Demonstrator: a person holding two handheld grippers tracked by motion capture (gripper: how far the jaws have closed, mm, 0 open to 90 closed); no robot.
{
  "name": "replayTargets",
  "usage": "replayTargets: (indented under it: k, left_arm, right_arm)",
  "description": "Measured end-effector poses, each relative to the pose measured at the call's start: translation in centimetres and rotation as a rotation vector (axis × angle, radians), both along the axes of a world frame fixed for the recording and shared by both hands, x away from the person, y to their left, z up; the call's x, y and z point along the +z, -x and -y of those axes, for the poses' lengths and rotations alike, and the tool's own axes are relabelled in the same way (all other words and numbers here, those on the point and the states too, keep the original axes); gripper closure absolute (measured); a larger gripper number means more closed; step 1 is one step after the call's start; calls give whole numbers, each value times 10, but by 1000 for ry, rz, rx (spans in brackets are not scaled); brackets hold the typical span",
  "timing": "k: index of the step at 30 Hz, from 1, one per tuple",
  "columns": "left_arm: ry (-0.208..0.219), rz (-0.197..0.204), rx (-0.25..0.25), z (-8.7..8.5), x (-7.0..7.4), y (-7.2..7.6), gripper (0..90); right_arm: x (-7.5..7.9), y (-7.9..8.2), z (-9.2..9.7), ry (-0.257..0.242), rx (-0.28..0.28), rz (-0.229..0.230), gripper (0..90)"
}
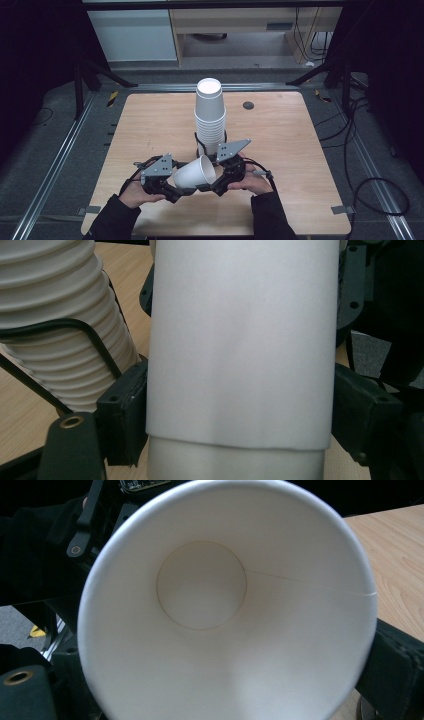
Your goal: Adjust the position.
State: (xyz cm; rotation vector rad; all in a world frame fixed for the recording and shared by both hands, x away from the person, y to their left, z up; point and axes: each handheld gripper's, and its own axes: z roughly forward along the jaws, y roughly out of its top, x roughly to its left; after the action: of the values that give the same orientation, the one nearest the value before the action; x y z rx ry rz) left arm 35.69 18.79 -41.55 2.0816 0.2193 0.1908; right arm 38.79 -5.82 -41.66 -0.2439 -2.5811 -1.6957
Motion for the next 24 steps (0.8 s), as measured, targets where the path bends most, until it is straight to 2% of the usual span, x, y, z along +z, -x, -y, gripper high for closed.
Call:
replayTargets:
  k: [13, 19, 24]
  left_arm:
    - [6, -1, 2, 0, 0, 0, 196]
    - [8, 7, 20, -3, 2, 1, 180]
    - [-30, 4, 45, -9, 3, -2, 137]
  right_arm:
    - [1, 0, 1, -3, -1, 3, 78]
    - [5, 0, 4, -4, -12, 16, 77]
    - [16, 0, 13, 31, -30, 38, 76]
